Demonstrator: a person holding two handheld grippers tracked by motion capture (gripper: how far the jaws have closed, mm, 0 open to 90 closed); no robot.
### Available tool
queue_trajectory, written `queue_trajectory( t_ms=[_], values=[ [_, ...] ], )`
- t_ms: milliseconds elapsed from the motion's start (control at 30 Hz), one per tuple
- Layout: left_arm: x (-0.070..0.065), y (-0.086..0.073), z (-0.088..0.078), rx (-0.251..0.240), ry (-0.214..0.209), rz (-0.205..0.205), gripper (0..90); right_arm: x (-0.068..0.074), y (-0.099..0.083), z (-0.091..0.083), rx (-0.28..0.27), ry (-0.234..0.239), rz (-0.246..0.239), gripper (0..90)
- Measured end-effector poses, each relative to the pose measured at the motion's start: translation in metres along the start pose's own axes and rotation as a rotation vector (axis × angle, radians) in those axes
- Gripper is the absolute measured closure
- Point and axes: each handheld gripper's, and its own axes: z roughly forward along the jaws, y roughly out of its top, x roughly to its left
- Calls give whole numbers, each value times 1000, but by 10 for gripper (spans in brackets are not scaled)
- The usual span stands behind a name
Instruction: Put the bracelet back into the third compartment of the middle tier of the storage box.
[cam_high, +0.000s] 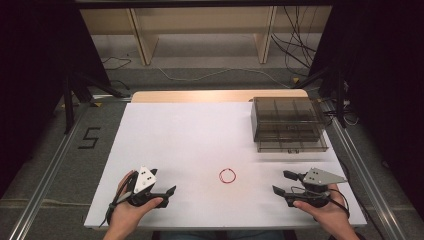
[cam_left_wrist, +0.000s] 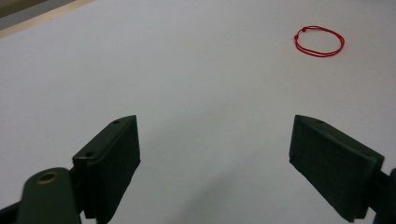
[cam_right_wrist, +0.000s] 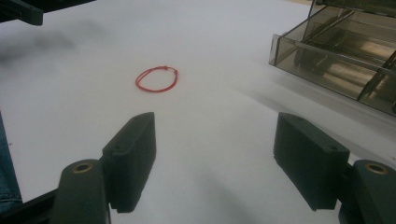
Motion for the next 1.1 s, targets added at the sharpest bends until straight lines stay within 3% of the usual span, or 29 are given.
queue_trajectory(
  t_ms=[533,1100],
  values=[
    [0,-1,3,2,0,-2,163,4,10,12,11,31,-24,383],
    [-3,-1,7,11,-14,5,167,20,37,65,64,77,-69,454]
  ],
)
